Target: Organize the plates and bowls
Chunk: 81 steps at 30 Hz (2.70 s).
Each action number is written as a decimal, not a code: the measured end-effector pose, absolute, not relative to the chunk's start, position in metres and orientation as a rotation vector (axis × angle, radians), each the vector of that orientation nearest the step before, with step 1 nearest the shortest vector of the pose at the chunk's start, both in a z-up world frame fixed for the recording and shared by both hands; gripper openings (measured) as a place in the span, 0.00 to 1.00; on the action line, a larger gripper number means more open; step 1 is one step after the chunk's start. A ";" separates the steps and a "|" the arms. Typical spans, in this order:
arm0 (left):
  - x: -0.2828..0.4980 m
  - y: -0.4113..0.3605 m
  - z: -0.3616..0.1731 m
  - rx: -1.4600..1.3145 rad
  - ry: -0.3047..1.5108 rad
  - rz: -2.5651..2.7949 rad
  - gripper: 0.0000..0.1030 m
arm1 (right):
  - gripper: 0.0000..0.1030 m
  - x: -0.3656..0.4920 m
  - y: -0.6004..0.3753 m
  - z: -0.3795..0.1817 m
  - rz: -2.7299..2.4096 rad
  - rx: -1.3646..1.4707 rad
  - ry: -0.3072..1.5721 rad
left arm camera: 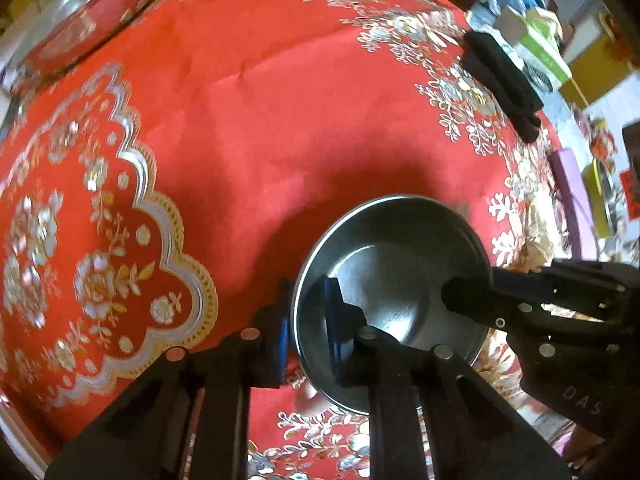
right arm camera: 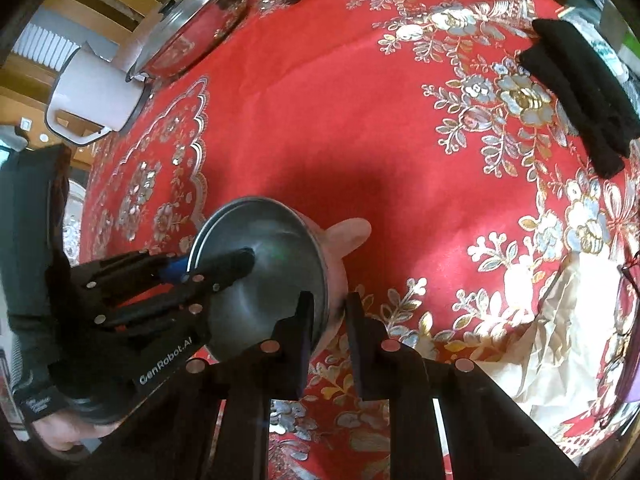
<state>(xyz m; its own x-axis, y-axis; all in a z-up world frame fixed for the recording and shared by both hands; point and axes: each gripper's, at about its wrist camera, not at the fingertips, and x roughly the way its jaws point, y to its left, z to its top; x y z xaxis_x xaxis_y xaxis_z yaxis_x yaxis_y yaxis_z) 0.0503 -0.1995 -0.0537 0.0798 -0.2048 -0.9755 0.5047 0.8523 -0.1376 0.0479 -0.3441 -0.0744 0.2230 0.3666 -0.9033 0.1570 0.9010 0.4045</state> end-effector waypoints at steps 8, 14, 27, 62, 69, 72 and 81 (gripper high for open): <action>0.051 -0.158 -0.041 0.193 1.392 -0.467 0.12 | 0.16 0.059 -0.311 -0.057 0.227 0.385 1.355; 0.058 -0.109 -0.021 0.129 1.362 -0.372 0.12 | 0.16 0.073 -0.272 -0.037 0.315 0.313 1.344; 0.054 -0.028 -0.003 0.012 1.313 -0.184 0.12 | 0.16 0.086 -0.179 -0.012 0.485 0.165 1.338; 0.046 -0.010 -0.003 -0.026 1.304 -0.163 0.12 | 0.16 0.083 -0.154 -0.011 0.486 0.109 1.356; 0.046 -0.016 -0.001 -0.015 1.300 -0.170 0.12 | 0.16 0.082 -0.160 -0.009 0.476 0.116 1.354; 0.047 -0.016 0.001 -0.016 1.296 -0.170 0.12 | 0.16 0.082 -0.160 -0.007 0.476 0.111 1.351; 0.044 0.003 0.014 -0.049 1.272 -0.132 0.12 | 0.16 0.081 -0.140 0.006 0.509 0.079 1.325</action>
